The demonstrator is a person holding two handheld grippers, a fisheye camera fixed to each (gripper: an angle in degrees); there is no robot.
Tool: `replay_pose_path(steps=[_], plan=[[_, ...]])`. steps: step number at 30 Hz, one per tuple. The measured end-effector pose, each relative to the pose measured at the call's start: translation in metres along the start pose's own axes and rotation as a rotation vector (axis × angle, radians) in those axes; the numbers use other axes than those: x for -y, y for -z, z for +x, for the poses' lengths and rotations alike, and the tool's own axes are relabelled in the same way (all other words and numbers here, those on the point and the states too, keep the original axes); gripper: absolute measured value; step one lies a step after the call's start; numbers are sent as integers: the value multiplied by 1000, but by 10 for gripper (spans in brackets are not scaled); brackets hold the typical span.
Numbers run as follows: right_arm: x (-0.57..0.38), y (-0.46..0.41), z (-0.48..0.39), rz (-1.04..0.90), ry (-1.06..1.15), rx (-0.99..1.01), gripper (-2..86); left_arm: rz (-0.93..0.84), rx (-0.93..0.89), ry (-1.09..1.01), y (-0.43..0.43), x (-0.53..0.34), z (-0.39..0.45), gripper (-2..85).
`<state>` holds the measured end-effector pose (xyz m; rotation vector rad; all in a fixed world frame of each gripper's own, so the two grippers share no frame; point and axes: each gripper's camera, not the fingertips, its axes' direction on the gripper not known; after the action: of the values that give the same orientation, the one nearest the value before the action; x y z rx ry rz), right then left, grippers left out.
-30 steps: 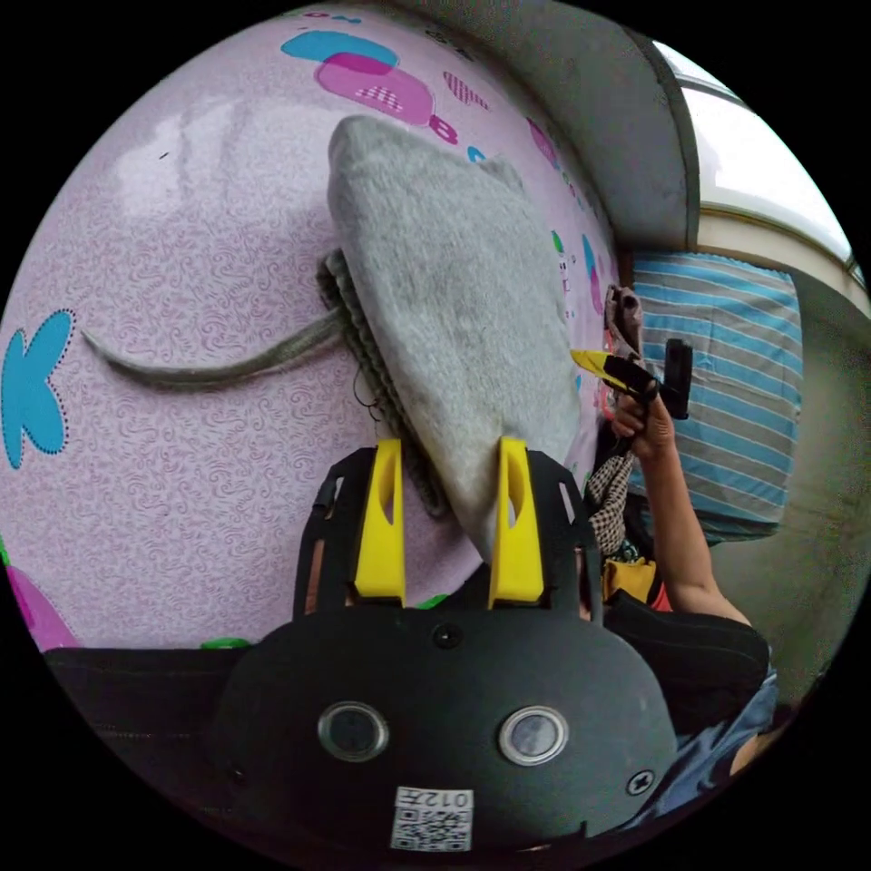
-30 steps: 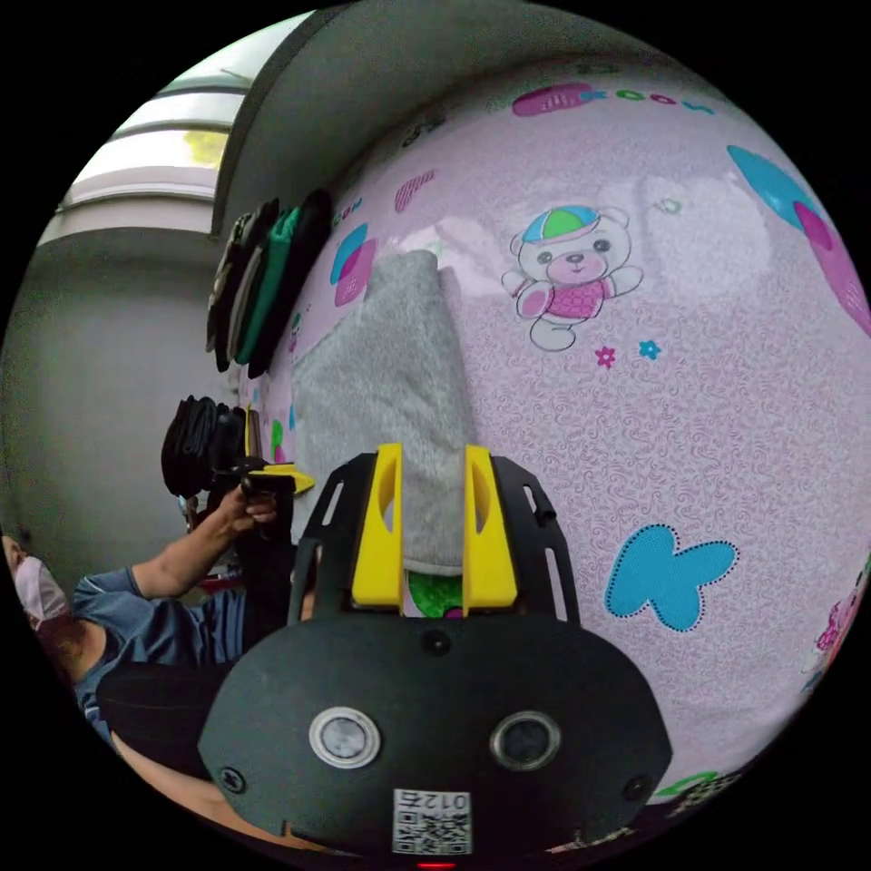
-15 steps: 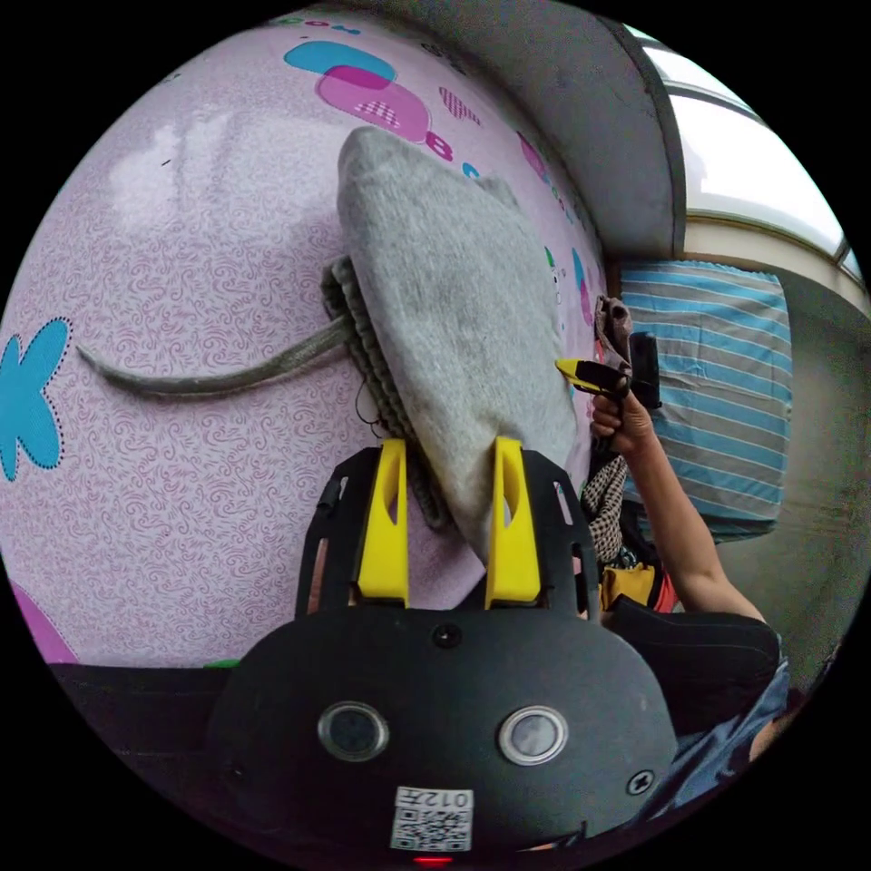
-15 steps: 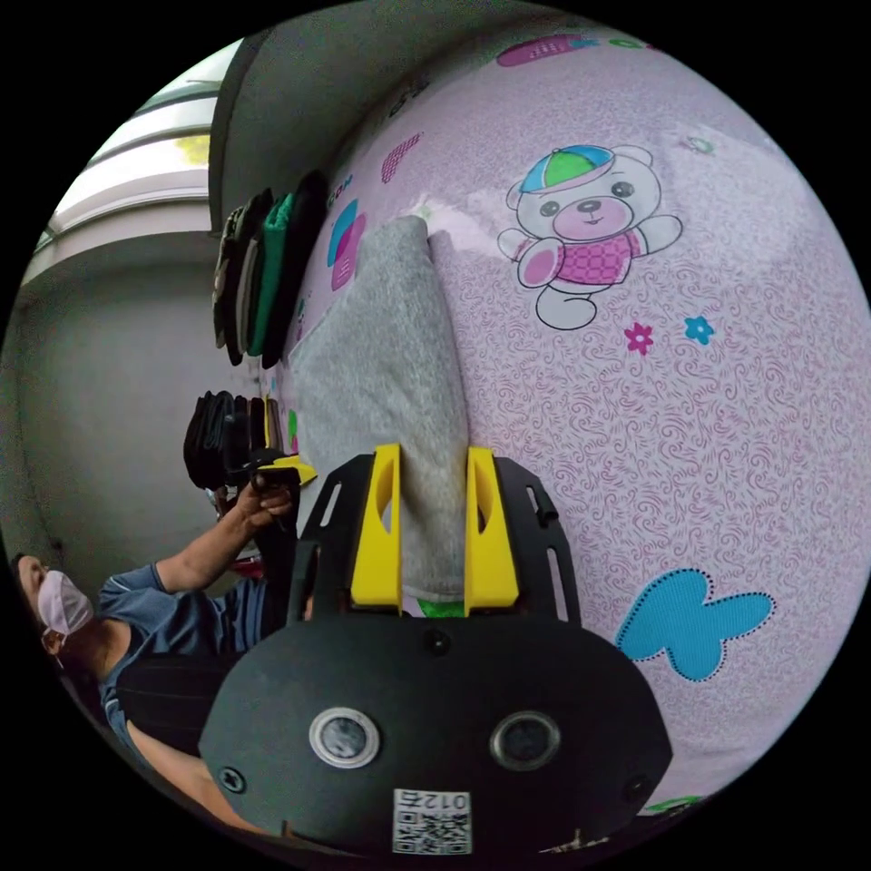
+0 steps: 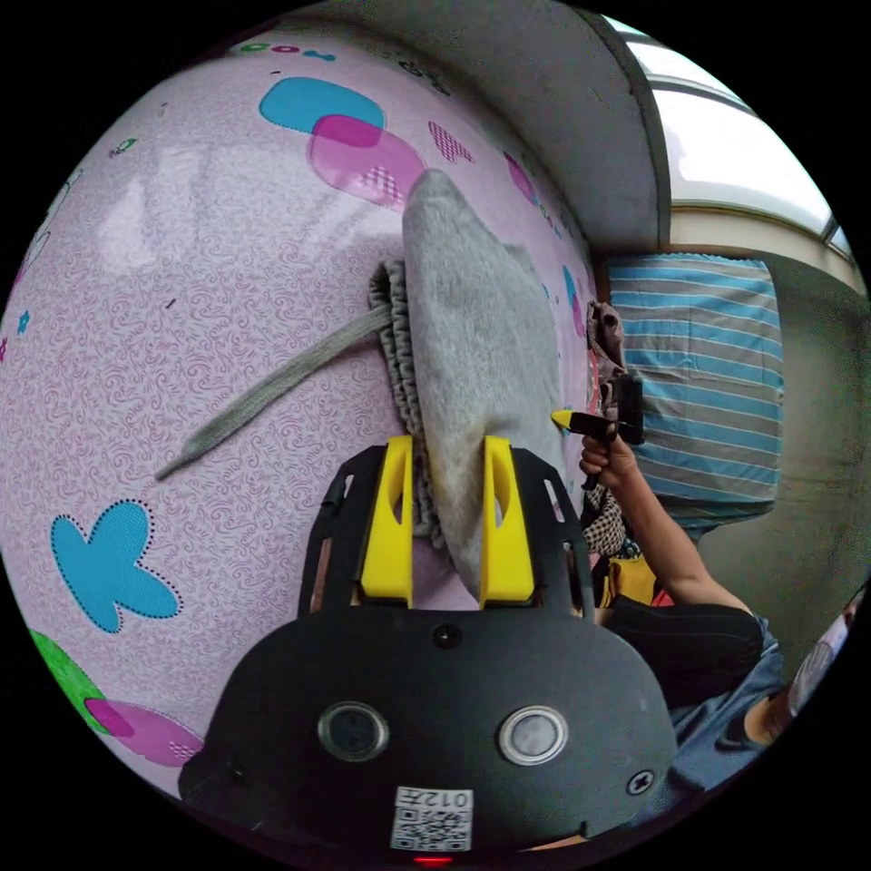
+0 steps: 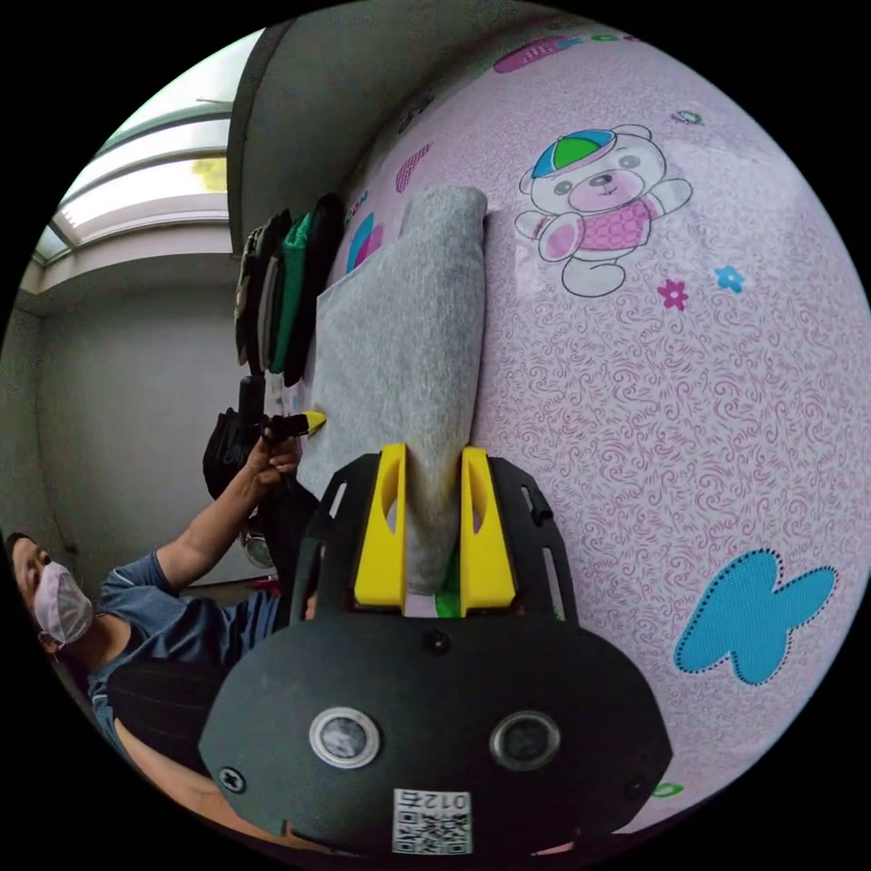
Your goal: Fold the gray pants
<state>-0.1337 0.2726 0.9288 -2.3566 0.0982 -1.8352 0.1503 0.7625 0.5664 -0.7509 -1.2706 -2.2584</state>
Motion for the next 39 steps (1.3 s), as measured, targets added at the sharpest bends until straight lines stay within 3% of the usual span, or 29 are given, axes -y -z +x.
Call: replay_pose_path(steps=[12,24,30,39], plan=[[18,-32,28,-19,-46,109,84,15,-107,-5,-31,-19,-36,111],[50,-99,-9,-36,8,9,73,68,26,19,-16,-70,-60,102],[62,-127,-8,-86,-8,-49,114,64,-77,70,-22,-103,-91,107],[79,-185,9,-127,-6,109,89,24,-132,63,-38,-145,-122,111]])
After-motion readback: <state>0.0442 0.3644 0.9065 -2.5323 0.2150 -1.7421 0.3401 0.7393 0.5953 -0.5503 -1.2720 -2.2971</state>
